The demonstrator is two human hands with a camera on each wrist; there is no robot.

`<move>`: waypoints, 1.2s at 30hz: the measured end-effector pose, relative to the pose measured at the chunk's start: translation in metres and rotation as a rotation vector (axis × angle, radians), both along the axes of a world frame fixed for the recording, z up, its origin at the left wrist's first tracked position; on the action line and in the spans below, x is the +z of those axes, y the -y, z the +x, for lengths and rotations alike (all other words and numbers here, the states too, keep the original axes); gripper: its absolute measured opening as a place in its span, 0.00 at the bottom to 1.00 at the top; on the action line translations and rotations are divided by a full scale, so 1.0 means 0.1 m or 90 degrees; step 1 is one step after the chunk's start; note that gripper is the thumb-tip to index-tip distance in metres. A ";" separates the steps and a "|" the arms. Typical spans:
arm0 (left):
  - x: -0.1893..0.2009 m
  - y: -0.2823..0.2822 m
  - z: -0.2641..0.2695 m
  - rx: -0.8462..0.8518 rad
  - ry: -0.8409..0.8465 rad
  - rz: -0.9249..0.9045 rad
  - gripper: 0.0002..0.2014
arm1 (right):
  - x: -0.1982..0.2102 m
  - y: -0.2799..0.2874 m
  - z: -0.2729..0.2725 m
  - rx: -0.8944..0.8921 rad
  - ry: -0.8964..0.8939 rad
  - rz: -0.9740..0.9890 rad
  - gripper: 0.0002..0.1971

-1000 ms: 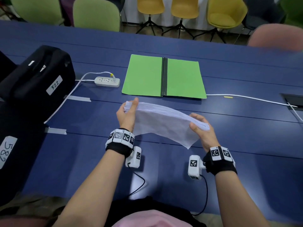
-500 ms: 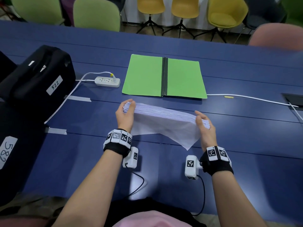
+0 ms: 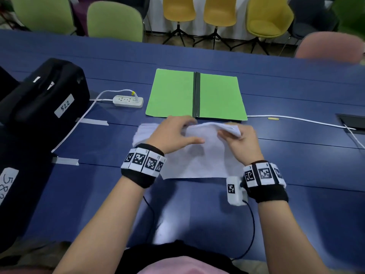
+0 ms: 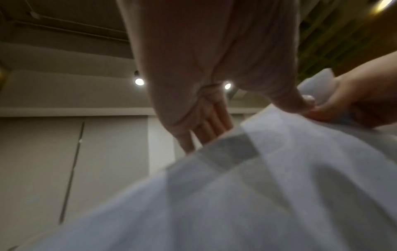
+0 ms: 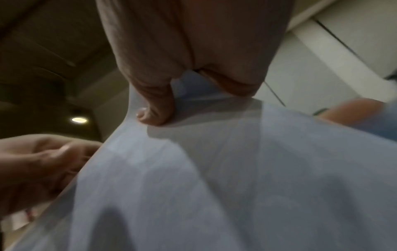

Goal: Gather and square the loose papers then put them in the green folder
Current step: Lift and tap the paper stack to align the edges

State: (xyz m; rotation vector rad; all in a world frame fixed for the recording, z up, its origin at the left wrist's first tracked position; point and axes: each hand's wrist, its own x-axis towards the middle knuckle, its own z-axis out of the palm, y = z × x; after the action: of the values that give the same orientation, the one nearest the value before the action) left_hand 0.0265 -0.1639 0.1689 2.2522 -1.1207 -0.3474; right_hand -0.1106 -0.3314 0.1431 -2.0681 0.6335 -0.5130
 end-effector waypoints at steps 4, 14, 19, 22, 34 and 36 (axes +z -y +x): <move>0.17 0.05 -0.05 -0.028 0.033 0.011 0.25 | 0.43 -0.17 0.07 0.056 0.014 -0.127 0.08; 0.12 -0.31 0.13 0.102 -0.260 -0.274 0.13 | 0.05 0.18 -0.41 0.032 0.051 0.239 0.30; -0.07 -0.25 0.03 0.228 -0.352 -0.371 0.20 | -0.29 -0.05 -0.28 -0.010 0.139 0.491 0.37; -0.15 -0.22 -0.03 0.258 -0.419 -0.404 0.11 | -0.27 -0.20 -0.18 -0.041 0.141 0.458 0.31; 0.33 -0.09 -0.03 0.214 -0.315 -0.581 0.18 | 0.43 -0.14 0.21 -0.045 0.325 0.224 0.10; 0.31 -0.02 -0.08 0.251 -0.310 -0.617 0.14 | 0.36 -0.16 0.26 -0.060 0.339 0.240 0.09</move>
State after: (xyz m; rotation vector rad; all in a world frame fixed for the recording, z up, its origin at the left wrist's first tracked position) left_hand 0.0184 -0.1617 0.1994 1.3564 -0.4072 -0.1221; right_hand -0.0845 -0.3156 0.1786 -1.4674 0.4640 -0.8865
